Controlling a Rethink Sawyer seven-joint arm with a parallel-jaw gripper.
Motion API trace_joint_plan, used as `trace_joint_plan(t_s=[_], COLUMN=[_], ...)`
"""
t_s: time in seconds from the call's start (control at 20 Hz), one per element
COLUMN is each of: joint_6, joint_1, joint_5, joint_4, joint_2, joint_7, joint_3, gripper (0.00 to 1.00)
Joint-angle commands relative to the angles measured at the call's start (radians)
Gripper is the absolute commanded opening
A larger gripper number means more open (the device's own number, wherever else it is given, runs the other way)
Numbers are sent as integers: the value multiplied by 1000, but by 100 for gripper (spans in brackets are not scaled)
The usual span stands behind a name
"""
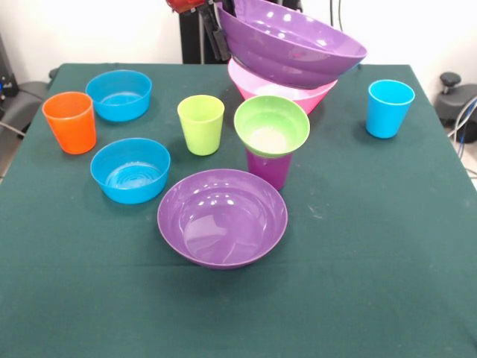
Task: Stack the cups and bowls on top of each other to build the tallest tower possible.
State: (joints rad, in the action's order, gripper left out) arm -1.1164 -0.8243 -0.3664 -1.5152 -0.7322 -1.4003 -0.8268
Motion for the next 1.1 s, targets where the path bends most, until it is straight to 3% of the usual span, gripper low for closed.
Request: trace_joint_plan(t_s=[0.05,1.1], joint_6=[-29,-11], joint_1=[5,19], joint_5=[-19,-30], joint_4=[-59,-46], joint_2=[48,61], joint_7=[173,154], joint_3=[-23,-19], gripper=[0,0])
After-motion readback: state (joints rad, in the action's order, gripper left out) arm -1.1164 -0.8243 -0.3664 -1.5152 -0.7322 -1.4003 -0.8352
